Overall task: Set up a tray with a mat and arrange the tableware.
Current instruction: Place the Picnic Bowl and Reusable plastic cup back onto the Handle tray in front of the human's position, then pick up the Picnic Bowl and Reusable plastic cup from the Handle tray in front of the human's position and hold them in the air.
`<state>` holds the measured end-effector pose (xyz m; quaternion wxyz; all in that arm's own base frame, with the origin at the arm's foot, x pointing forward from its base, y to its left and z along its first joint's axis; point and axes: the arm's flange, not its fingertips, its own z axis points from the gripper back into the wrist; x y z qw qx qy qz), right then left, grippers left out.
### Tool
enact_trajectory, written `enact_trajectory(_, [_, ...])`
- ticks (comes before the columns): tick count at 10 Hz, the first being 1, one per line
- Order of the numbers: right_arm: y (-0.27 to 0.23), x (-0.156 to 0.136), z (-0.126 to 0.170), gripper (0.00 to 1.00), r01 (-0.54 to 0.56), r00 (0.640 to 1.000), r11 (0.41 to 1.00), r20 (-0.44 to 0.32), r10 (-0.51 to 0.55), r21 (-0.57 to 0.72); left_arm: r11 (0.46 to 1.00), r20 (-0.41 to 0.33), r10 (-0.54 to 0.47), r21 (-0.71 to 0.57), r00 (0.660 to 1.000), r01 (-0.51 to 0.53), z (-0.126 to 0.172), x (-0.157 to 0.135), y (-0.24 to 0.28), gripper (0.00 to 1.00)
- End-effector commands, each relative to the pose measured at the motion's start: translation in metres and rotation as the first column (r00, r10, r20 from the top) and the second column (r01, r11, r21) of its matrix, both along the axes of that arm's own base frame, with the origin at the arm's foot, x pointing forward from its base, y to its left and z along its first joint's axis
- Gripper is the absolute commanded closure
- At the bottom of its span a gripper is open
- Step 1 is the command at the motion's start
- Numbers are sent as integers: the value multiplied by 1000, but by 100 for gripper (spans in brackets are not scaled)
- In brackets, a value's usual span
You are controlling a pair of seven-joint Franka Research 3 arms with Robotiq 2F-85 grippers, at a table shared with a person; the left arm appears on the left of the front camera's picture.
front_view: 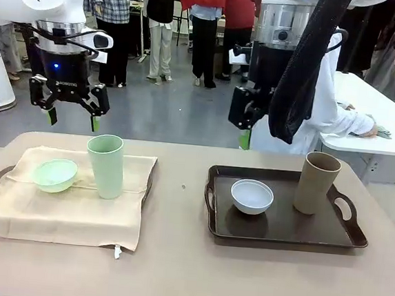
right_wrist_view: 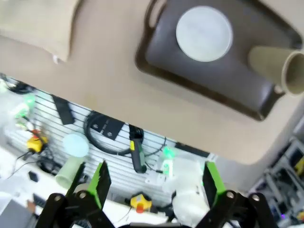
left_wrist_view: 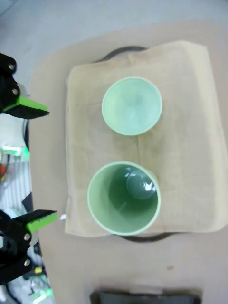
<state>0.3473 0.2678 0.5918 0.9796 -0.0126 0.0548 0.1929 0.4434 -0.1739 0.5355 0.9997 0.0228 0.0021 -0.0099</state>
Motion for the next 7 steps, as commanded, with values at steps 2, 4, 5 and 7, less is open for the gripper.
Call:
enact_trajectory(2, [6,3,-1,0,-33,999,999,19,32,43,1000,-5,-8,-2,1000,8,-1,3,8,0])
enact_trajectory(4, [6,3,-1,0,-33,999,999,19,32,43,1000,-5,-8,-2,1000,8,-1,3,8,0])
enact_trajectory(5, [6,3,-1,0,-33,999,999,19,32,43,1000,-5,-8,-2,1000,8,-1,3,8,0])
enact_trajectory(7, [6,3,-1,0,-33,999,999,19,32,43,1000,-5,-8,-2,1000,8,-1,3,8,0])
